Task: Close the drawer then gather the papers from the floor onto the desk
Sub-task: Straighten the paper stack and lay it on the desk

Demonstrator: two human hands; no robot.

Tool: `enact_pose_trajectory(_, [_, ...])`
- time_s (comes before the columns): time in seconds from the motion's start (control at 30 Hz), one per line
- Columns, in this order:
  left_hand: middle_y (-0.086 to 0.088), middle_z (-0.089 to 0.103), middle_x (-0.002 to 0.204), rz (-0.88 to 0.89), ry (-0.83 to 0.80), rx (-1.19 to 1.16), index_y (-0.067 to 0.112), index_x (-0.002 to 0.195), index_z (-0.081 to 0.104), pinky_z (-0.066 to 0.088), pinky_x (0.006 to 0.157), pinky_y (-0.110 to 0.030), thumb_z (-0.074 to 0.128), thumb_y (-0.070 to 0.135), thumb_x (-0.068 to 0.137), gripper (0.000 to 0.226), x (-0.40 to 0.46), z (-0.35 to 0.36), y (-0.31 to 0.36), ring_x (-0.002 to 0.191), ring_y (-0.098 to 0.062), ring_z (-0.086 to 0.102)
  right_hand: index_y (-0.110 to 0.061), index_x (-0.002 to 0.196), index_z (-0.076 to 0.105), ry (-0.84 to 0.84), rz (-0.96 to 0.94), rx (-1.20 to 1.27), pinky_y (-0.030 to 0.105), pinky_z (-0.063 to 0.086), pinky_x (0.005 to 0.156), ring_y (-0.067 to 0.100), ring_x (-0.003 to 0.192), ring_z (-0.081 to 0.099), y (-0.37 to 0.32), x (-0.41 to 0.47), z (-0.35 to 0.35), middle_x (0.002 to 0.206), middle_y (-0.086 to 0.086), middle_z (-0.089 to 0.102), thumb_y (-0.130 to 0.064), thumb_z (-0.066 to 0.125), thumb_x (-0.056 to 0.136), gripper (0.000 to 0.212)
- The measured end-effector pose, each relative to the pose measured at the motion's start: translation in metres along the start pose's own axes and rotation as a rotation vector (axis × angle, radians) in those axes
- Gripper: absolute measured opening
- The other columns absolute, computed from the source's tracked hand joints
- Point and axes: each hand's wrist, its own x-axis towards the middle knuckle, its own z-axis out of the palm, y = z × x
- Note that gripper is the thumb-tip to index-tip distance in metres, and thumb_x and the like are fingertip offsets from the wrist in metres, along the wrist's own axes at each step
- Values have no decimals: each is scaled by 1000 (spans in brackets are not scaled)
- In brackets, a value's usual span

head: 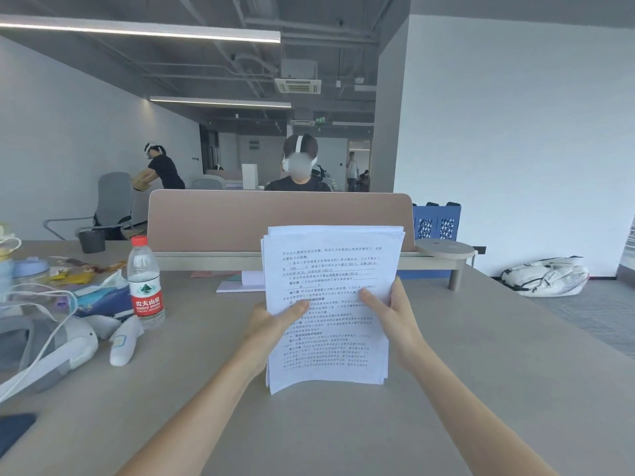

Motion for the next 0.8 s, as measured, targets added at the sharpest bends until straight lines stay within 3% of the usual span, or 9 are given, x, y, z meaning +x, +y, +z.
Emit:
enact_pose_trajectory(0.17, [3,81,97,-66,1,-38,22,99,78,58,80,-33,81,28,81,19,-1,0,-25,91,-15,78,-20,119,57,-15,109,38,44,58,92,16,108,72,39,-14,-1,120,-1,72,-26,71,92,31])
enact_pose_trajectory(0.23, [4,82,96,-77,5,-47,23,97,78,58,78,-33,81,27,81,17,0,1,-28,89,-14,78,-22,120,59,-5,106,33,48,55,98,16,111,70,50,-18,-1,120,-3,72,-28,72,91,33])
enact_pose_trajectory(0.4, [2,82,91,-81,50,-72,21,95,78,60,71,-31,82,25,80,16,6,1,-30,83,-14,79,-30,127,56,11,81,40,39,51,99,7,116,66,60,-23,3,124,-13,70,-27,71,92,38])
enact_pose_trajectory(0.53, [6,82,83,-59,48,-70,21,90,78,58,58,-21,79,23,82,8,10,1,-29,76,-9,78,-19,114,58,18,38,22,35,54,90,17,113,68,44,-15,-2,113,-10,73,-26,70,93,26])
enact_pose_trajectory(0.6, [2,82,83,-55,43,-64,17,90,78,59,57,-22,79,22,83,8,13,0,-29,74,-11,78,-16,111,55,32,-33,-3,42,56,91,22,112,68,26,-5,-5,111,-5,72,-25,70,93,24])
enact_pose_trajectory(0.73, [-4,82,88,-55,13,-59,14,90,79,60,62,-29,76,21,85,9,14,0,-29,81,-21,79,-36,133,41,9,-223,-18,47,54,97,22,119,65,-23,24,-9,131,5,64,-21,67,94,49])
enact_pose_trajectory(0.8, [-3,82,88,-59,-4,-73,15,89,79,60,59,-26,75,19,86,6,13,-2,-30,80,-20,79,-51,137,33,7,-366,-125,46,45,108,18,132,55,-48,34,-9,146,-2,53,-26,68,92,62])
